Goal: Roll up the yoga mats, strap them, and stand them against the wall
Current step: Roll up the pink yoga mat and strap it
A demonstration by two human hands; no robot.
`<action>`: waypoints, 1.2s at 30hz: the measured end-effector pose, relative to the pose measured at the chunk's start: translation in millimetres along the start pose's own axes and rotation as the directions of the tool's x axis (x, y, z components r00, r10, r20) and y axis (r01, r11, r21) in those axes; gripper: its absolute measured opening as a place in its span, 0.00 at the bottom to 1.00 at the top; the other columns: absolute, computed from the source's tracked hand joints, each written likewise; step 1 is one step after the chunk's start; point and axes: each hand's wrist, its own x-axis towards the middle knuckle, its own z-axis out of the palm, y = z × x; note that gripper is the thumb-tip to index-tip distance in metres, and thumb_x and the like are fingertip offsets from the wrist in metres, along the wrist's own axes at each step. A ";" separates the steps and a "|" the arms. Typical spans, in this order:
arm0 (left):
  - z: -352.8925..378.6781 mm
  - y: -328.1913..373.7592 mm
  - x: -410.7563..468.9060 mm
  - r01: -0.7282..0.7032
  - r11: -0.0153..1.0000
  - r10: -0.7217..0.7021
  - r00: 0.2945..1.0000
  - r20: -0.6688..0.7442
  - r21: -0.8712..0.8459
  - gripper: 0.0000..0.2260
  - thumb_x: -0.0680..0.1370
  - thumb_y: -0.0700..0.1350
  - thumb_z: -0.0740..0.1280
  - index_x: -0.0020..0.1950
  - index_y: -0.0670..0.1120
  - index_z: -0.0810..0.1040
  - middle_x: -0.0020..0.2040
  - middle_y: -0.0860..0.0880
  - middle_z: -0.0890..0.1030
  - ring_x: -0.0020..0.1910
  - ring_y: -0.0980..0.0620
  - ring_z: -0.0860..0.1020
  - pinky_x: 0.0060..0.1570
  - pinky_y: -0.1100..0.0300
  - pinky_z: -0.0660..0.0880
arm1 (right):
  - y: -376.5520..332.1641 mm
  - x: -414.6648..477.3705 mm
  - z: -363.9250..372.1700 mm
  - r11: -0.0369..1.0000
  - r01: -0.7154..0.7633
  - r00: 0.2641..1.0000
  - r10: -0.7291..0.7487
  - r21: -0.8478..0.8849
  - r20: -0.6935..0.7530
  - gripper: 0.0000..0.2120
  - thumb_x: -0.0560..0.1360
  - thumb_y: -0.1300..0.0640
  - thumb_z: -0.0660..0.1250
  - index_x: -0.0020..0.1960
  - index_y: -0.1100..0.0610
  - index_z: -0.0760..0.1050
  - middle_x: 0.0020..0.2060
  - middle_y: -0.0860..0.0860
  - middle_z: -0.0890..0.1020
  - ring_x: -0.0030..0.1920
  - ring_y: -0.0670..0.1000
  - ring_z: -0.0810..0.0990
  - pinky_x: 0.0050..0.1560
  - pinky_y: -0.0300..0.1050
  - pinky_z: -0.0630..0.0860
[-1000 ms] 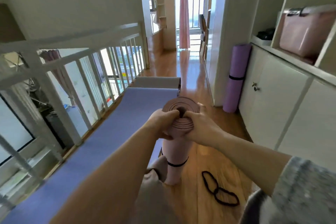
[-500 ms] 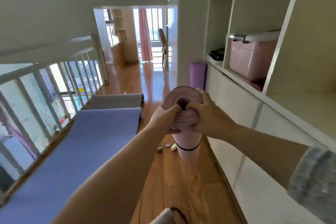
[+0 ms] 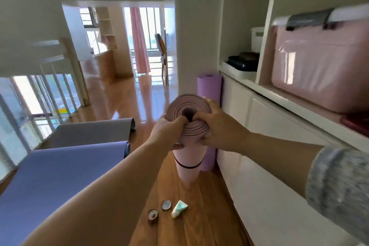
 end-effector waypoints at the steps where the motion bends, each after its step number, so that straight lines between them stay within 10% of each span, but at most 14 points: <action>1: 2.0 -8.5 19.5 0.008 1.000 -0.008 1.000 -0.010 0.005 0.19 0.76 0.49 0.69 0.63 0.46 0.69 0.53 0.45 0.76 0.52 0.44 0.78 0.44 0.48 0.82 | 11.9 13.2 12.5 1.000 0.000 1.000 0.000 0.002 0.010 0.28 0.68 0.54 0.76 0.65 0.49 0.73 0.76 0.56 0.49 0.71 0.61 0.65 0.66 0.41 0.64; 15: 8.4 -50.2 170.1 0.027 0.998 -0.025 0.999 -0.028 0.058 0.20 0.76 0.51 0.67 0.66 0.47 0.68 0.57 0.45 0.76 0.53 0.43 0.78 0.42 0.48 0.82 | 88.1 118.5 74.1 0.996 -0.004 0.994 0.013 -0.089 0.106 0.29 0.66 0.55 0.76 0.65 0.49 0.72 0.76 0.58 0.48 0.68 0.63 0.68 0.64 0.51 0.71; 23: 6.2 -37.7 175.8 0.135 0.985 -0.134 0.991 -0.015 0.111 0.30 0.72 0.58 0.68 0.71 0.54 0.62 0.65 0.42 0.68 0.60 0.40 0.73 0.41 0.48 0.82 | 68.9 132.5 65.7 0.888 0.078 0.988 -0.009 -0.454 0.152 0.28 0.70 0.48 0.72 0.67 0.54 0.71 0.74 0.52 0.53 0.72 0.56 0.54 0.59 0.54 0.74; 36: 29.6 -8.8 232.8 0.108 0.970 -0.104 0.994 -0.029 0.216 0.31 0.75 0.62 0.65 0.73 0.51 0.60 0.67 0.41 0.63 0.60 0.39 0.71 0.45 0.44 0.80 | 114.4 174.9 73.4 0.947 -0.022 0.997 0.046 -0.320 0.067 0.37 0.71 0.43 0.70 0.73 0.57 0.59 0.77 0.53 0.53 0.77 0.53 0.45 0.76 0.48 0.52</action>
